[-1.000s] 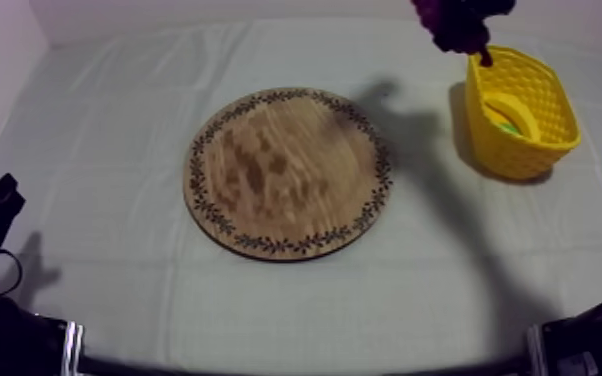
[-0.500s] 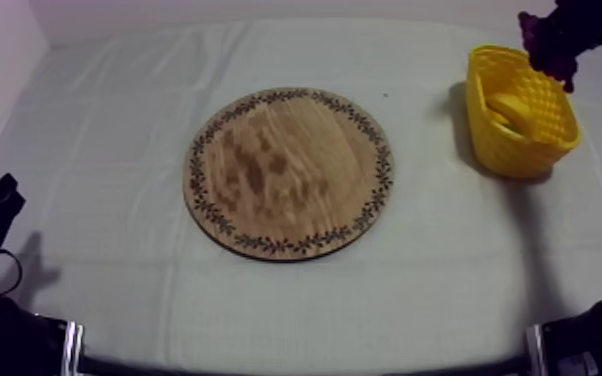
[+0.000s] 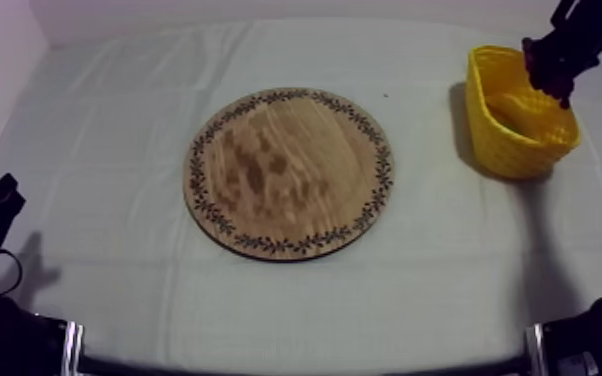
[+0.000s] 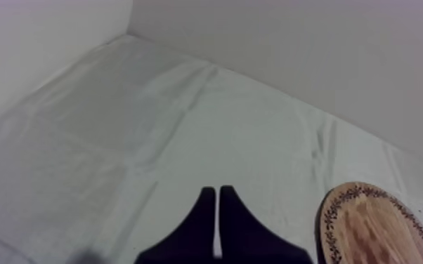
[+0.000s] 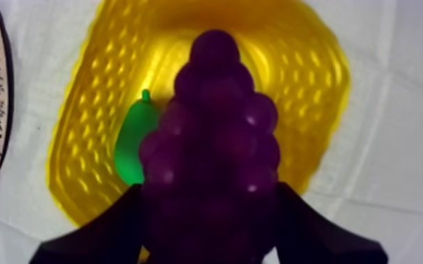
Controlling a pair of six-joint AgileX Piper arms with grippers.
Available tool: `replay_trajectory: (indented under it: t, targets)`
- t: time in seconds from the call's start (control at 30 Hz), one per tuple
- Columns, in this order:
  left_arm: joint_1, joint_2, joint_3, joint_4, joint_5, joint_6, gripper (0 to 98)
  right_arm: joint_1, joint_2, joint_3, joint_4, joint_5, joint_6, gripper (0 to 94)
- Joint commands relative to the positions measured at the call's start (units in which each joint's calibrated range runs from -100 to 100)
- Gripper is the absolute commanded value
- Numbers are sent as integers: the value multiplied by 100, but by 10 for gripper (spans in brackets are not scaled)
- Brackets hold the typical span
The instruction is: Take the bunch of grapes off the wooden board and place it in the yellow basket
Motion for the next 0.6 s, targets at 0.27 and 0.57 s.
replay_trajectory:
  t: [0.27, 0.57]
  targets:
    - [-1, 3, 4, 1, 3, -1, 0, -96, 1092, -176, -120, -234, -29, 504]
    - [-1, 3, 4, 1, 3, -1, 0, -174, 1247, -337, -106, -240, -124, 664]
